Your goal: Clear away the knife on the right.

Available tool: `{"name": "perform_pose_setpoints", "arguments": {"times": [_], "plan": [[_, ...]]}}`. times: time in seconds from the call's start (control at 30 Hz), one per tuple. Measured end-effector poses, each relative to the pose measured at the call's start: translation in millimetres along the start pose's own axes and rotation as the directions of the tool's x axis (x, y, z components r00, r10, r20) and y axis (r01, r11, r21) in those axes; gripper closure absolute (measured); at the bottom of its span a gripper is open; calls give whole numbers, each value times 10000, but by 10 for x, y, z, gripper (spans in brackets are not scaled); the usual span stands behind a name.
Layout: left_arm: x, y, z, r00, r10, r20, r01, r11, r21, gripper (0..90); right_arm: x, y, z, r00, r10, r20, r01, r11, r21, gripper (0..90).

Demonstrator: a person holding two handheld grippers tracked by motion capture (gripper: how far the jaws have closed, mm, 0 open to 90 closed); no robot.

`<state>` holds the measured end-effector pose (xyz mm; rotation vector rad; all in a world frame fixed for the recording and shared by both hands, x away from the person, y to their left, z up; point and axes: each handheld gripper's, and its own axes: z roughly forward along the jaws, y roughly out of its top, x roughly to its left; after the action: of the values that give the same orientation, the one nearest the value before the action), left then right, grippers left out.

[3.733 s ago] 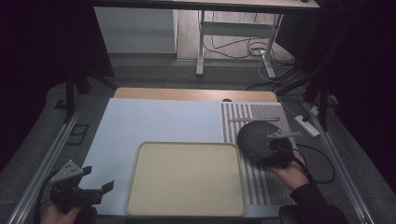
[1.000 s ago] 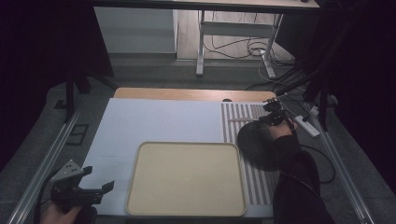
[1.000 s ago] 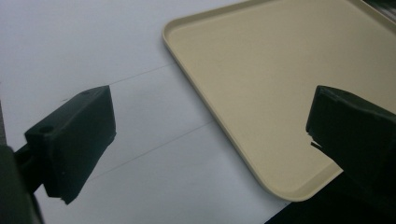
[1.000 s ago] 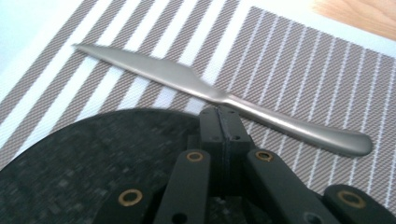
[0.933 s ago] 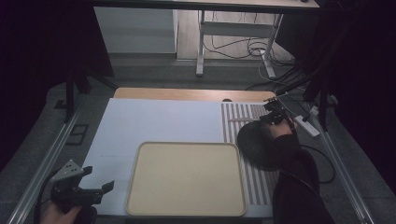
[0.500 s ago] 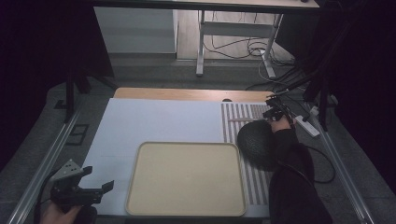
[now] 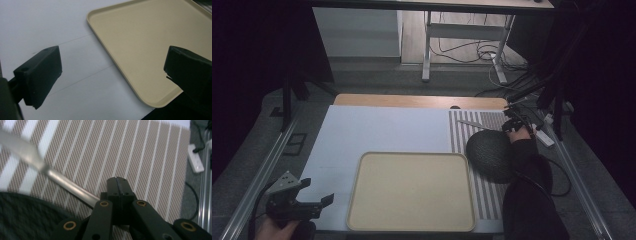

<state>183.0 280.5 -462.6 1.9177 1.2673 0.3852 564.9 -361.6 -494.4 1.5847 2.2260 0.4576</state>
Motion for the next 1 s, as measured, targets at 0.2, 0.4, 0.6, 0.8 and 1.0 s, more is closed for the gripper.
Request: {"name": "perform_pose_setpoints", "arguments": {"times": [0.2, 0.4, 0.6, 0.8, 1.0], "plan": [[-3, 5, 5, 10000, 51, -17, -51, 10000, 41, 26, -54, -75, -89, 9979, -415, -490, 459, 9947, 917, 899], [-2, 4, 5, 10000, 43, -25, -43, 10000, 33, 26, -87, -69, -111, 9977, -191, -651, 278, 9904, 1356, 899], [-6, 7, 10, 10000, 75, -39, -75, 9999, 67, 27, -110, 10, -197, 9951, 339, -925, -310, 9990, 318, 700], [-6, 8, 11, 10000, 40, -54, -40, 10000, 80, 29, 41, 167, -194, 9859, 677, -1531, -700, 9975, -98, 362], [-5, 8, 13, 10000, 44, -50, -44, 9999, 104, 29, 221, 267, -39, 9843, 726, -1609, -715, 9974, 129, 149]]}}
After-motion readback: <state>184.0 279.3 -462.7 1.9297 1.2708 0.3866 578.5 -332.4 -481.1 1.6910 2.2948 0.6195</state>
